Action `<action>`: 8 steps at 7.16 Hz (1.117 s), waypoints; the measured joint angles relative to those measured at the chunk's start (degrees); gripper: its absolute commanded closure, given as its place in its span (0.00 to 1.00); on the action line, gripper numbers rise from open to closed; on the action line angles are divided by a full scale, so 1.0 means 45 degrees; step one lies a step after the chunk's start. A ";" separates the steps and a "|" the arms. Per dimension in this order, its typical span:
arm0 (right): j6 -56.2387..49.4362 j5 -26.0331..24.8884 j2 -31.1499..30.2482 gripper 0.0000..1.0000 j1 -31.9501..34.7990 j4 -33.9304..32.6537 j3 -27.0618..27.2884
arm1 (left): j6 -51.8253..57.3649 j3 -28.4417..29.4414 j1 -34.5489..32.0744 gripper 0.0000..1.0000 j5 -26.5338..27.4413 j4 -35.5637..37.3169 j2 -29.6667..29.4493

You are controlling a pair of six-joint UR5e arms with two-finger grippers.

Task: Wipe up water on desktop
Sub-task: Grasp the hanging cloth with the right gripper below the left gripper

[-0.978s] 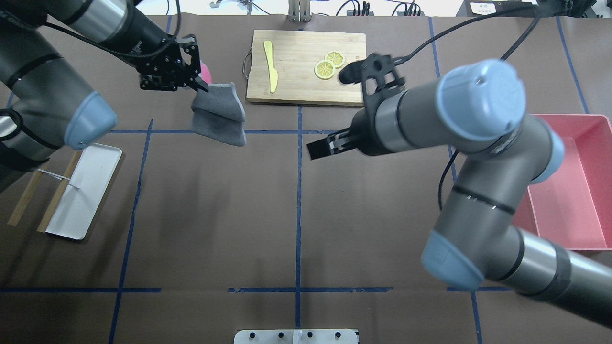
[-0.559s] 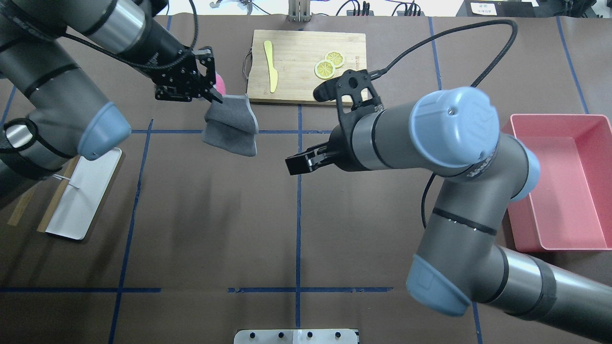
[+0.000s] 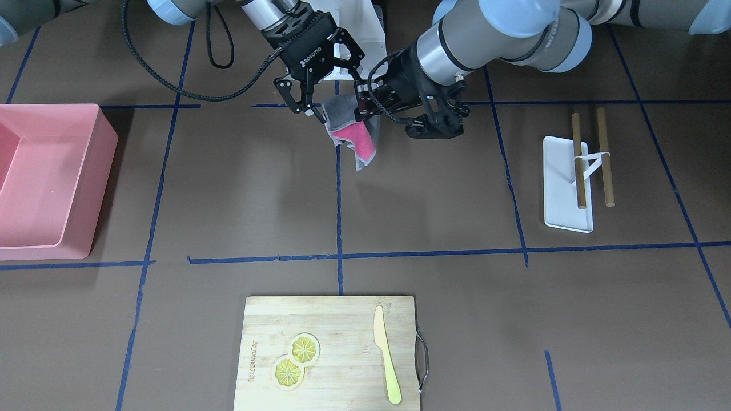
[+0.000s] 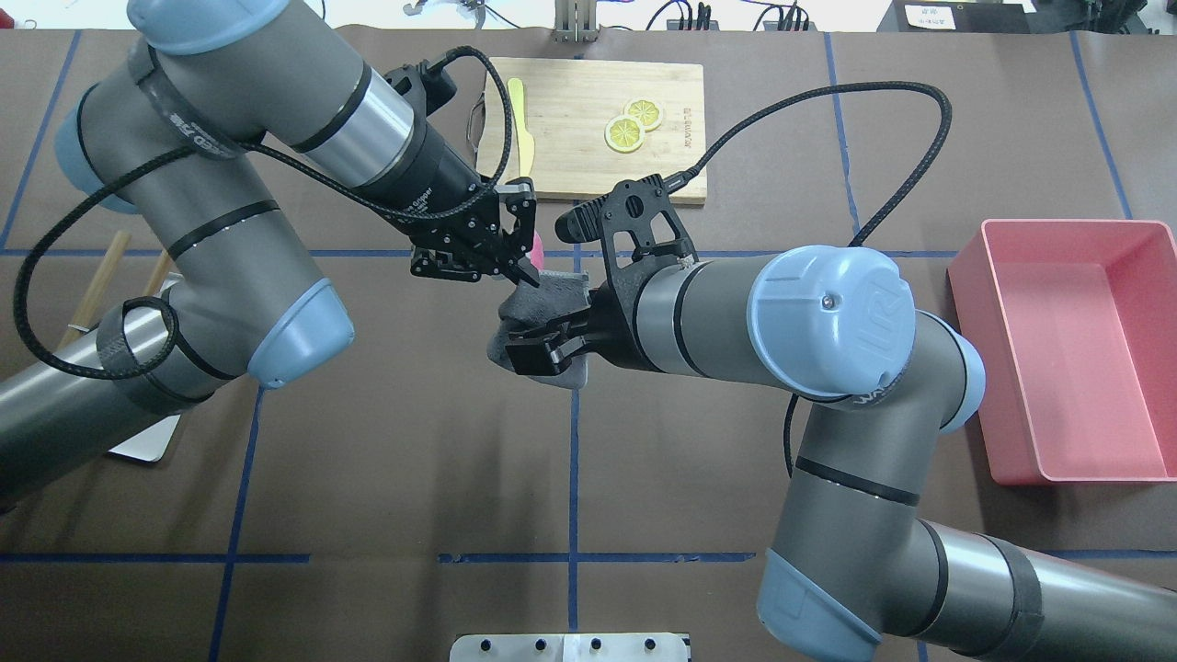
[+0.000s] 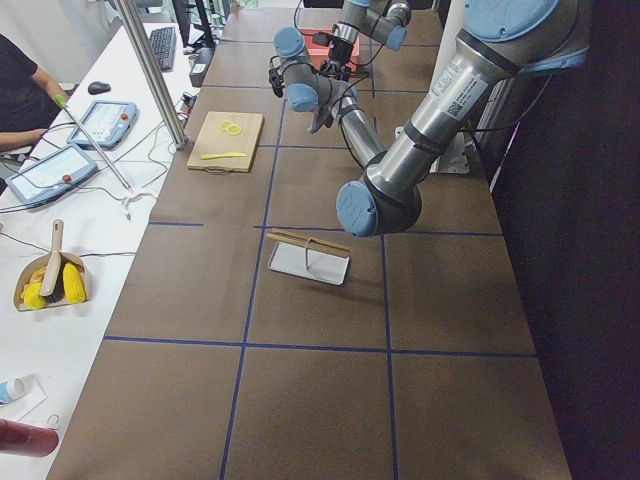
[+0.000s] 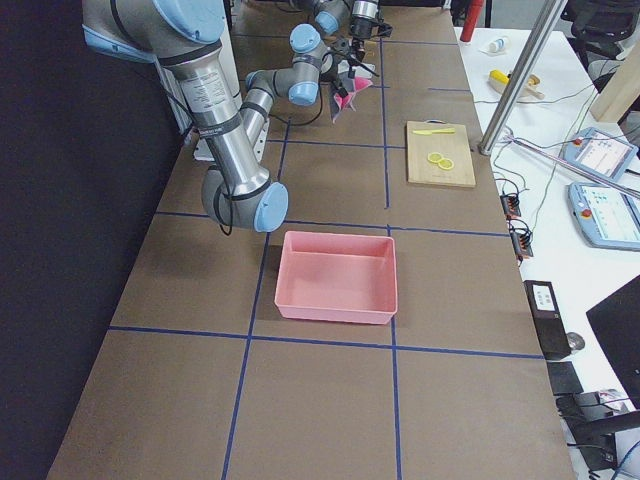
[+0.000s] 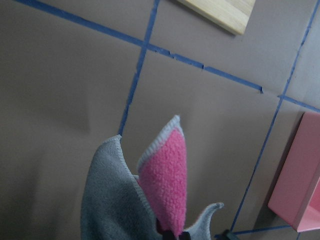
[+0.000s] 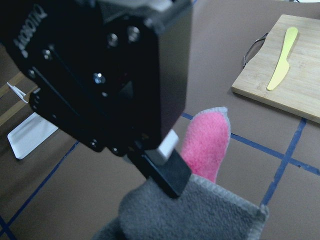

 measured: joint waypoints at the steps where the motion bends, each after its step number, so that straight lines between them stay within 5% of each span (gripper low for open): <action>1: -0.0002 -0.0050 -0.0007 0.01 -0.0032 0.0004 0.0000 | -0.0034 -0.0014 0.0094 0.98 -0.0013 -0.0003 -0.0028; 2: -0.0002 -0.0073 -0.0016 0.02 -0.0056 0.0002 -0.0001 | -0.0052 -0.0024 0.0132 0.98 -0.0031 -0.0004 -0.0044; 4: 0.0001 -0.0106 -0.0037 0.76 -0.0081 -0.0011 0.0001 | -0.0061 -0.0032 0.0146 0.98 -0.0050 -0.0005 -0.0066; 5: 0.0015 -0.0132 -0.0063 0.94 -0.0088 -0.0018 0.0017 | -0.0062 -0.0032 0.0149 0.97 -0.0052 -0.0005 -0.0070; 8: 0.0019 -0.0853 -0.0181 1.00 -0.0363 -0.0015 0.0065 | -0.0062 -0.0052 0.0139 0.95 -0.0054 -0.0018 -0.0071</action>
